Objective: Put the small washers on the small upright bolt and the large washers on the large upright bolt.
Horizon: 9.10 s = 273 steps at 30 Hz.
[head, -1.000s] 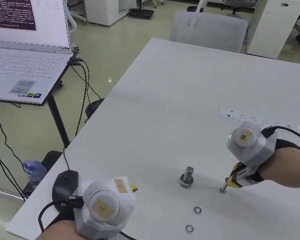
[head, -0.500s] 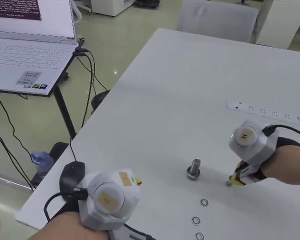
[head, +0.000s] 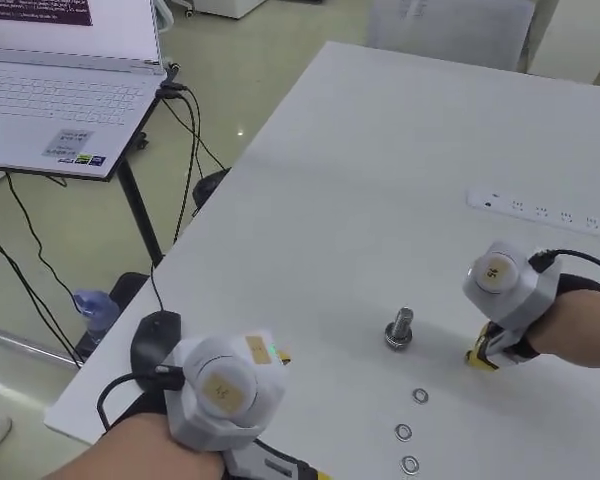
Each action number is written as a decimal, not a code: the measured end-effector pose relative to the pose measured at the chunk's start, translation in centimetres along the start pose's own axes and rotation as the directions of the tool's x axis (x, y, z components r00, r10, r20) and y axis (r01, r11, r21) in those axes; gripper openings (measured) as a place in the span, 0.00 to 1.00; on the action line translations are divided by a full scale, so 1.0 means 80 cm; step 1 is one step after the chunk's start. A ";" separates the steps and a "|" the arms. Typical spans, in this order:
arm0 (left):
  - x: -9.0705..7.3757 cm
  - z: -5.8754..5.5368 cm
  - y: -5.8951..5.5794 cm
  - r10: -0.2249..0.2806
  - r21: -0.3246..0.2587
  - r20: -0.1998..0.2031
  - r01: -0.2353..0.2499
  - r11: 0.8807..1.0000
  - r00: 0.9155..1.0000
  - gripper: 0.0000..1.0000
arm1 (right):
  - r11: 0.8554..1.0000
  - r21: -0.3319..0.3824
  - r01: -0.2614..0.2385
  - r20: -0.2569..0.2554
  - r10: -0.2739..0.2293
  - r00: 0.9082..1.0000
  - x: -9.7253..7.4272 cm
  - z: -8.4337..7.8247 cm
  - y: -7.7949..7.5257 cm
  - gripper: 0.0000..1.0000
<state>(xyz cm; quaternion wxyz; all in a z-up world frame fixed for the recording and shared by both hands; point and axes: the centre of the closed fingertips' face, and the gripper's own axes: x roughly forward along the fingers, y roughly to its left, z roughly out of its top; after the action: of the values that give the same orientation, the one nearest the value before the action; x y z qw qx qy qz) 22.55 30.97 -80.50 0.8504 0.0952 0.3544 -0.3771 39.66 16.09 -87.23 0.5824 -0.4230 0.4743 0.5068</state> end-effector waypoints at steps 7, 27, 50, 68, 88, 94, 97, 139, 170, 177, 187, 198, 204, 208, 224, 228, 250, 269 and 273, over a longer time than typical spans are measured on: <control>0.000 0.001 0.000 -0.002 0.003 -0.002 0.002 1.000 1.000 0.91 | 1.000 0.000 -0.001 0.000 0.001 1.000 0.002 -0.001 0.001 0.13; -0.006 0.000 -0.006 -0.008 0.015 -0.013 0.008 1.000 1.000 0.88 | 1.000 -0.001 0.005 0.013 -0.005 1.000 -0.004 0.001 0.003 0.20; -0.008 0.014 -0.006 0.001 0.038 -0.002 -0.001 0.999 1.000 0.87 | 0.996 -0.088 0.007 0.059 -0.002 0.998 -0.046 0.021 0.010 0.25; -0.010 0.020 -0.006 0.009 0.044 0.015 -0.010 0.999 1.000 0.87 | 0.989 -0.142 -0.027 0.100 0.042 0.994 -0.044 0.053 0.059 0.25; -0.010 0.026 -0.005 0.015 0.050 0.026 -0.017 0.999 1.000 0.87 | 0.973 -0.220 -0.072 0.091 0.094 0.991 -0.004 0.059 0.098 0.26; -0.009 0.023 -0.006 0.008 0.050 0.018 -0.009 0.999 1.000 0.87 | 0.974 -0.218 -0.069 0.090 0.091 0.992 0.008 0.058 0.098 0.26; -0.009 0.023 -0.006 0.004 0.049 0.015 -0.005 0.999 1.000 0.86 | 0.974 -0.214 -0.069 0.088 0.090 0.992 0.012 0.056 0.099 0.26; -0.012 0.015 -0.008 0.002 0.038 0.009 -0.002 0.999 1.000 0.80 | 0.984 -0.172 -0.037 0.072 0.050 0.996 0.018 0.054 0.103 0.13; -0.002 0.024 -0.008 0.000 0.065 0.004 -0.001 0.998 1.000 0.81 | 1.000 -0.016 -0.003 0.096 0.004 0.995 -0.046 -0.013 0.071 0.13; 0.000 0.022 -0.007 0.004 0.060 0.002 -0.005 0.998 1.000 0.83 | 1.000 0.003 0.019 0.083 -0.019 0.996 -0.057 -0.026 0.053 0.13; 0.001 0.021 -0.007 0.007 0.066 -0.001 -0.007 0.998 1.000 0.85 | 0.999 0.027 0.044 0.114 -0.047 0.992 -0.076 -0.007 0.024 0.13; -0.001 0.022 -0.006 0.002 0.049 0.013 -0.003 0.999 1.000 0.87 | 0.998 0.018 0.060 0.129 -0.062 0.990 -0.080 0.014 0.008 0.13; -0.002 0.026 -0.009 -0.013 0.035 0.036 0.012 0.999 0.999 0.93 | 0.998 0.006 0.061 0.116 -0.061 0.991 -0.072 0.017 0.006 0.13; -0.001 0.022 -0.008 -0.009 0.041 0.026 0.008 0.999 1.000 0.94 | 0.998 0.003 0.061 0.112 -0.061 0.992 -0.071 0.017 0.005 0.13; 0.001 0.021 -0.009 -0.014 0.035 0.029 0.013 0.999 0.999 0.97 | 0.999 0.005 0.048 0.090 -0.048 0.995 -0.059 0.014 0.002 0.13; 0.000 0.017 -0.010 -0.014 0.038 0.016 0.013 0.999 1.000 0.95 | 0.999 0.005 0.044 0.086 -0.044 0.995 -0.054 0.013 0.001 0.13; -0.007 -0.001 -0.006 -0.009 0.029 -0.021 0.010 1.000 1.000 0.89 | 1.000 0.019 0.020 0.066 -0.022 0.998 -0.016 0.005 0.005 0.13; -0.008 -0.013 0.000 -0.009 0.021 -0.045 0.010 1.000 0.999 0.86 | 1.000 0.013 0.015 0.048 -0.016 0.999 -0.002 0.004 0.007 0.13; -0.007 -0.012 -0.001 -0.012 0.021 -0.047 0.013 1.000 0.999 0.85 | 1.000 0.016 0.015 0.049 -0.016 0.999 -0.001 0.004 0.005 0.13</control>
<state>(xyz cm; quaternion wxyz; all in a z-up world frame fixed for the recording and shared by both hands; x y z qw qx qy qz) 21.72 31.69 -80.82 0.8383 0.1107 0.3707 -0.3841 39.26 16.44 -87.07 0.6010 -0.4096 0.4605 0.5088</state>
